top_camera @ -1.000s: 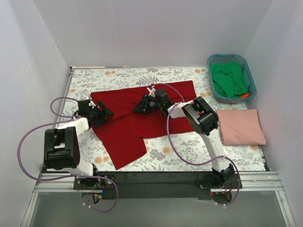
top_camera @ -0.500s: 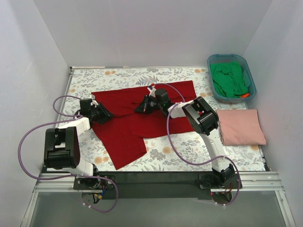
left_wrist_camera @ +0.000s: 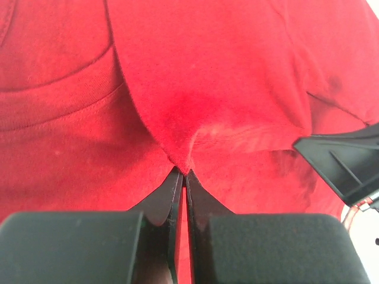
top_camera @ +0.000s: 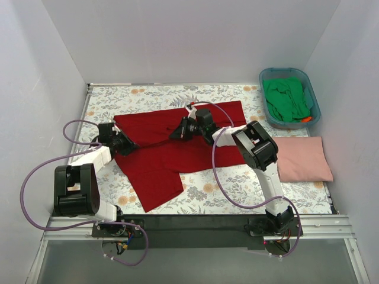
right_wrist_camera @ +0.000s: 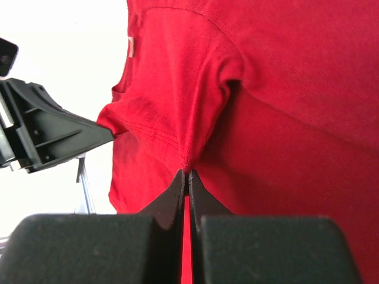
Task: Fold and stack the t-shirts
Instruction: Fold the tshirt
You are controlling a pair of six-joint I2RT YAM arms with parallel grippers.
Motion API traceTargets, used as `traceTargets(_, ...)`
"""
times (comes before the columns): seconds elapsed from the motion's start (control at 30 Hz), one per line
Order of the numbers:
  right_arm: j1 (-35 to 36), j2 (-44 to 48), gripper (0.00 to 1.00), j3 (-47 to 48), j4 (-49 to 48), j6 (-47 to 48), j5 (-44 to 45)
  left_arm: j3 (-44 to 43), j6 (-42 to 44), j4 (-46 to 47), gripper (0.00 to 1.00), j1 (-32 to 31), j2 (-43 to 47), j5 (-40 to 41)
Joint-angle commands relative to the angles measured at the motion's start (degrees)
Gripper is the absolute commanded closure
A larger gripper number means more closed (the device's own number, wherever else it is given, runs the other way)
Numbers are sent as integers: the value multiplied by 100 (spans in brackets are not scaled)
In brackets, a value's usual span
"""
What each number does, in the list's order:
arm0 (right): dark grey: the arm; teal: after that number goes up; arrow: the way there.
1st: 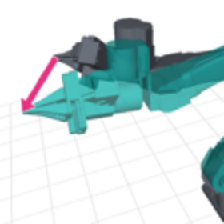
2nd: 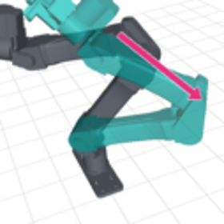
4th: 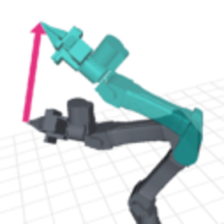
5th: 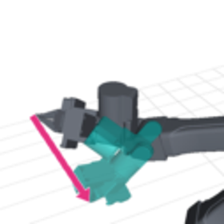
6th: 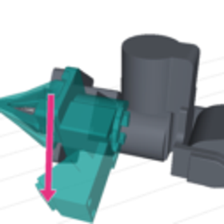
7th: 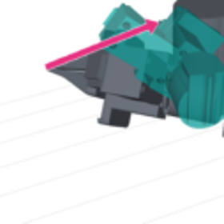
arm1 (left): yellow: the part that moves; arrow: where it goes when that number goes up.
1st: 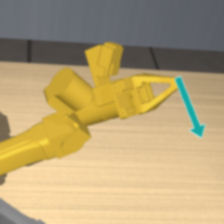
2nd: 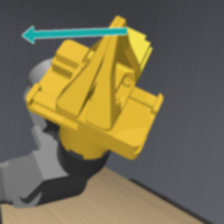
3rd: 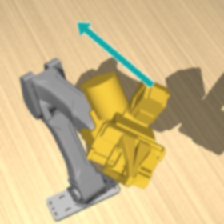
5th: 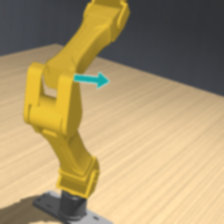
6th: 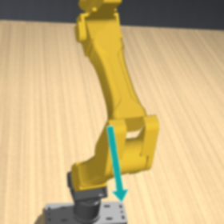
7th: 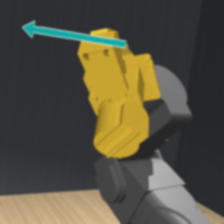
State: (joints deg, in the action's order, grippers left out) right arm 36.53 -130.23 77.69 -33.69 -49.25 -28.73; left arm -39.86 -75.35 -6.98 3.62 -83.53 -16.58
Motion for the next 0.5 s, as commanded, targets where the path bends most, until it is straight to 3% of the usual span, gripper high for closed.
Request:
traceTargets(0.0,-59,367,99,-43,99,92,-176,-338,-164,-523,100,-1,196,198)
traceTargets(0.23,-59,183,99,106,258,83,-361,-611,-375,-1322,100,25,214,454)
traceTargets(0.47,-59,-2,97,273,407,127,-423,-260,-559,-1367,100,34,153,252)
